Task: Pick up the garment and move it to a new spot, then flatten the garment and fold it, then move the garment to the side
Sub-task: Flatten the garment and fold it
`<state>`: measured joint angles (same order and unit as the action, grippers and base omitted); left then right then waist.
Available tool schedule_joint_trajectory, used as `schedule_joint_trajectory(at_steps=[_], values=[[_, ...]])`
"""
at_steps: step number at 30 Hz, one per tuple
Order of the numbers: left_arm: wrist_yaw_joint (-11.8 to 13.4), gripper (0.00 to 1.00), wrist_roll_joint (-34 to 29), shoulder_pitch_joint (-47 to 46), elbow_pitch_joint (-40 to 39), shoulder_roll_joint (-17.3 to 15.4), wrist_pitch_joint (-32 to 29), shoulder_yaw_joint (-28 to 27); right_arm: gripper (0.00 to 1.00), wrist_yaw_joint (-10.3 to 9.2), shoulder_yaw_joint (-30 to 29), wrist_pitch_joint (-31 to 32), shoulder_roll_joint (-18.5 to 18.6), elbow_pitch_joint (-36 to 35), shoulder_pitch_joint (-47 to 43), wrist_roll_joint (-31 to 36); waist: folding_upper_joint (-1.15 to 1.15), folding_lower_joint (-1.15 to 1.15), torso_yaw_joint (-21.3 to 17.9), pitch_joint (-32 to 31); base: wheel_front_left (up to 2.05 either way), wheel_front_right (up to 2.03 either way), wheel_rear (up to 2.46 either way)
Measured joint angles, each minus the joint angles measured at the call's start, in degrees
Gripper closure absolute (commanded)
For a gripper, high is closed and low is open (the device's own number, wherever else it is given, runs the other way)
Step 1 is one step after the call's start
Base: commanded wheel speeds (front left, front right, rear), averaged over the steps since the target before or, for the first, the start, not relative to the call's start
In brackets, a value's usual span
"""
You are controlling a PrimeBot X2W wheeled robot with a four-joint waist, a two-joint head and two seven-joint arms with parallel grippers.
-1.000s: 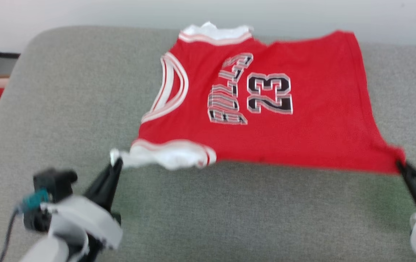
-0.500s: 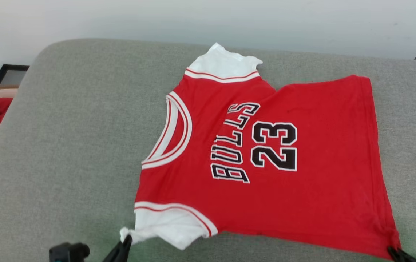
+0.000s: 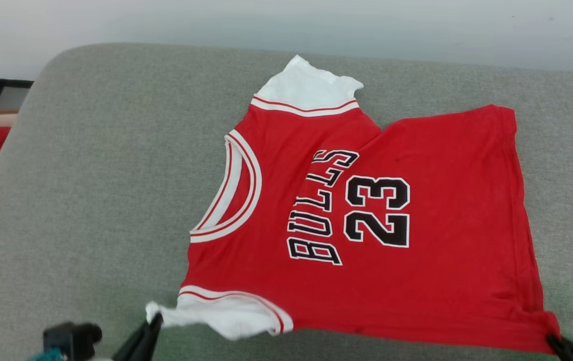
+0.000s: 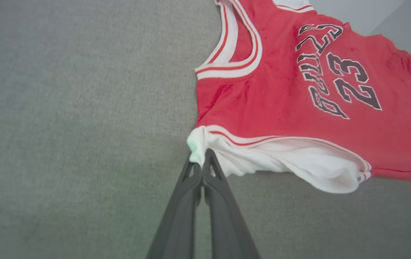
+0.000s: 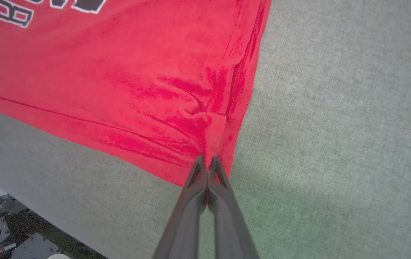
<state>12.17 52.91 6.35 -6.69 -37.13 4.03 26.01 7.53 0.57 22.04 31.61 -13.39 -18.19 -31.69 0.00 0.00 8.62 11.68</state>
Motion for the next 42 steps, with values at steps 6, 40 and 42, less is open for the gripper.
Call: schedule_joint_trajectory(at_steps=[6, 40, 42], values=[[1.7, 1.0, -3.0, -4.7, -6.5, -4.8, -3.7, -1.2, 1.0, 0.0, -1.7, 6.6, 0.2, -3.3, 4.5, -2.6, 0.0, 0.0, -0.8, 0.3, 0.0, 0.0, 0.0], [-17.8, 0.73, -1.8, -46.3, 34.8, 5.2, -22.2, 8.6, 0.8, -0.01, 15.5, 18.0, 1.9, 24.1, 46.2, -4.3, 0.0, 0.0, -2.8, 6.7, 0.0, 0.0, 0.0], [-18.2, 0.53, -1.4, -47.2, 35.9, 5.4, -22.6, 8.6, 0.53, -0.01, 16.1, 18.1, 2.0, 24.7, 47.0, -4.5, 0.0, 0.0, -2.8, 6.3, 0.0, 0.0, 0.0]])
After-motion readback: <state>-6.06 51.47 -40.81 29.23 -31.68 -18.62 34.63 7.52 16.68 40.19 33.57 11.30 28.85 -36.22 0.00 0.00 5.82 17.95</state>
